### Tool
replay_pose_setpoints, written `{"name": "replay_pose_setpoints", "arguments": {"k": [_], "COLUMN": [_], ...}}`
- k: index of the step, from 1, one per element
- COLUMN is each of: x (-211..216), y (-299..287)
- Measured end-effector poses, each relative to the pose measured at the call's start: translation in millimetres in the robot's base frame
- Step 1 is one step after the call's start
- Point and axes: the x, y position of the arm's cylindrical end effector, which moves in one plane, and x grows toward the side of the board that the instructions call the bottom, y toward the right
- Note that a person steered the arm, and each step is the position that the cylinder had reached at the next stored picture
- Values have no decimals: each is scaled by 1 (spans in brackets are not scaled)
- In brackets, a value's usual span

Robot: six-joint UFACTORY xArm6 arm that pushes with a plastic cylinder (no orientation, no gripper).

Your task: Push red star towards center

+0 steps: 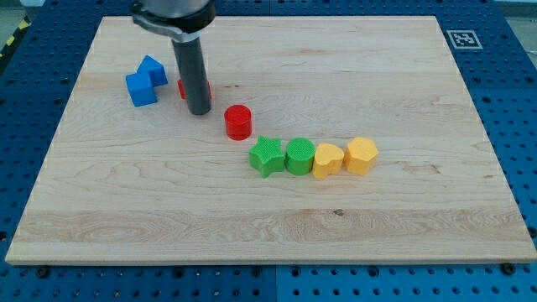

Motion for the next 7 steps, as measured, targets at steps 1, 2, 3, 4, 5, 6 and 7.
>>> {"name": "replay_pose_setpoints", "arguments": {"k": [1, 2, 3, 4, 5, 6, 7], "x": [-8, -31, -43, -45, -45, -45, -44], "y": [-44, -84, -94, -89, -49, 0, 32]}}
